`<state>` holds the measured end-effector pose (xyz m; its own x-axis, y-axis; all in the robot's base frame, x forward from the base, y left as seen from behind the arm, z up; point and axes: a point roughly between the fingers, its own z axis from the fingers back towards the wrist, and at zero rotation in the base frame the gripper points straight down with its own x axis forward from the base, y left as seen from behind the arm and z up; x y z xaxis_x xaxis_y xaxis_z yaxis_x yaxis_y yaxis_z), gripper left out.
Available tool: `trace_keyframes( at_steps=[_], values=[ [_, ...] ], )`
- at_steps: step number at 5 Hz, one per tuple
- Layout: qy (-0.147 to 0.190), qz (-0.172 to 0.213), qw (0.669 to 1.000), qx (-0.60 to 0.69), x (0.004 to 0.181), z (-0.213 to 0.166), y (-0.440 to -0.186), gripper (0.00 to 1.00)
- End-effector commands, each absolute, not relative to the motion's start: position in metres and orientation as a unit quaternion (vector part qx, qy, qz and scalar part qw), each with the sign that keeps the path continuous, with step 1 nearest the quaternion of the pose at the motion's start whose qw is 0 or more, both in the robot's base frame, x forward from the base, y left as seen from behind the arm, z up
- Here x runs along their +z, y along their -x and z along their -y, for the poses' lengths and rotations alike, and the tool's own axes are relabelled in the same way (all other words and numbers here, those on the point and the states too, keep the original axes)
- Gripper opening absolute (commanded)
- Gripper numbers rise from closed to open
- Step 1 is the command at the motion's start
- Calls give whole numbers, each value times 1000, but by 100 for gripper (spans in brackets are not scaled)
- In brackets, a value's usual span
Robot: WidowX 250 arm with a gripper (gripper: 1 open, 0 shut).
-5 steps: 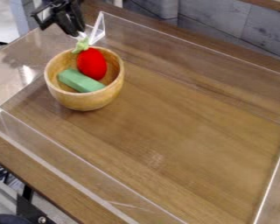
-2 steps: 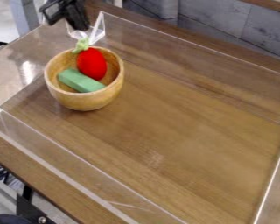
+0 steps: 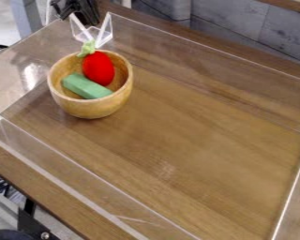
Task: Move the red fruit to the left
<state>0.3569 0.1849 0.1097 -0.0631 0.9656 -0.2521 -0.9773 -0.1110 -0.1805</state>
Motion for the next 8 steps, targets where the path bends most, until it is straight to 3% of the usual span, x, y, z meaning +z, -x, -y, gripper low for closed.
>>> trace_keyframes(
  at_steps=[1, 3, 6, 7, 8],
  values=[
    [159, 23, 654, 739, 116, -190, -366, 100],
    [142, 35, 700, 699, 78, -186, -351, 100],
    [117, 64, 686, 715, 43, -184, -320, 100],
    [117, 62, 676, 725, 38, -181, -320, 100],
    [116, 59, 690, 712, 37, -174, -315, 100]
  ],
)
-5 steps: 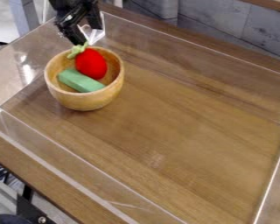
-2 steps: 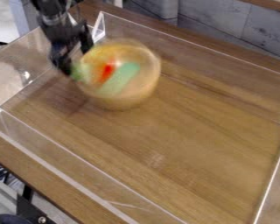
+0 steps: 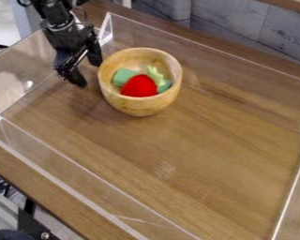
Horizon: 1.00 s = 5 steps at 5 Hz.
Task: Move the red fruit to the left
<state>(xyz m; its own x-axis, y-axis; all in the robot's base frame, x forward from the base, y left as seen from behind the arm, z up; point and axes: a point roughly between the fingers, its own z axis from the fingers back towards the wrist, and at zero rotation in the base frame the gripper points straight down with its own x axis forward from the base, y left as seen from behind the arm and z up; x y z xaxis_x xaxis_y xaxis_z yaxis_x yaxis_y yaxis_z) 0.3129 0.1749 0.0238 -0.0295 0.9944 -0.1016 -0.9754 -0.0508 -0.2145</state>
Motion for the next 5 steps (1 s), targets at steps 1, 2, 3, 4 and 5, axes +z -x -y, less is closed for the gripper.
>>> trace_keyframes(
  at_steps=[1, 2, 3, 4, 5],
  values=[
    [114, 56, 704, 698, 36, -168, -310, 100],
    [113, 53, 716, 687, 32, -169, -316, 100],
    [112, 50, 727, 675, 29, -169, -321, 100],
    [112, 47, 737, 665, 29, -181, -328, 100],
    [111, 45, 747, 654, 28, -193, -335, 100]
  ],
)
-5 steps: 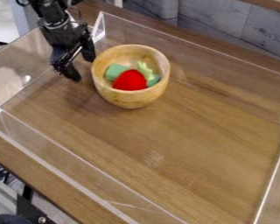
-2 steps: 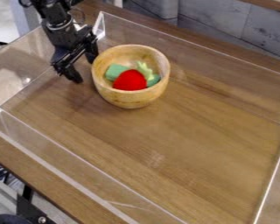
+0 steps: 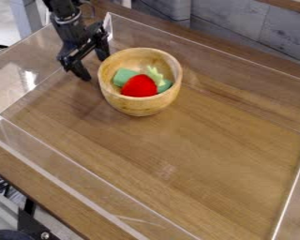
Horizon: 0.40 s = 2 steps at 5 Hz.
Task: Move the red fruit to the left
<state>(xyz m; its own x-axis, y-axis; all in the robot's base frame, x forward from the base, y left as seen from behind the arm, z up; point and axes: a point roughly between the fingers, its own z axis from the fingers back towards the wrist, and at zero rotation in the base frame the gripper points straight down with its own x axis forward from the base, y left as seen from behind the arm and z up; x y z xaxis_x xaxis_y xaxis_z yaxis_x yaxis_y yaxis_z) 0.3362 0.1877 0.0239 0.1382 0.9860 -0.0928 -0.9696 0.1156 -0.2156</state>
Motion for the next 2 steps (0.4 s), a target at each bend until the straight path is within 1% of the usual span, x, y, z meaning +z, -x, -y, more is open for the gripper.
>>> trace_keyframes(
  at_steps=[1, 2],
  values=[
    [106, 49, 720, 684, 31, -196, -334, 100],
    [100, 55, 693, 712, 33, -199, -332, 100]
  ],
)
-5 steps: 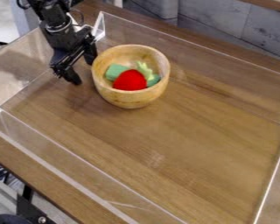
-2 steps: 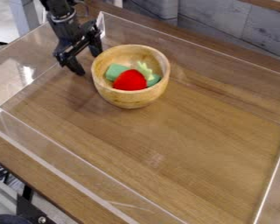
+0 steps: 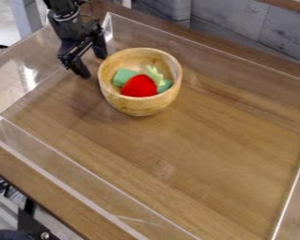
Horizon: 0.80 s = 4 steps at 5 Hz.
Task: Move the red fruit to the left
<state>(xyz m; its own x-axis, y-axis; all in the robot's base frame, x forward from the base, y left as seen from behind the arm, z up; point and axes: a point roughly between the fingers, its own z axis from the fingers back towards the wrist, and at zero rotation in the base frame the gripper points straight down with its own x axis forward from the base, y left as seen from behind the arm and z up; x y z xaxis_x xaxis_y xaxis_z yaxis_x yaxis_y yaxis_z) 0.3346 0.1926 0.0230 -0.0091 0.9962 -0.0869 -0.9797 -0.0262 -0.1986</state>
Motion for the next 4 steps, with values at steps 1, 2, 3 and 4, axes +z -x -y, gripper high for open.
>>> trace_keyframes(
  at_steps=[1, 2, 3, 4],
  values=[
    [96, 57, 689, 716, 29, -199, -329, 100],
    [92, 59, 684, 721, 27, -200, -327, 0],
    [87, 61, 678, 727, 26, -204, -323, 0],
    [83, 59, 670, 735, 26, -206, -325, 0]
  ],
)
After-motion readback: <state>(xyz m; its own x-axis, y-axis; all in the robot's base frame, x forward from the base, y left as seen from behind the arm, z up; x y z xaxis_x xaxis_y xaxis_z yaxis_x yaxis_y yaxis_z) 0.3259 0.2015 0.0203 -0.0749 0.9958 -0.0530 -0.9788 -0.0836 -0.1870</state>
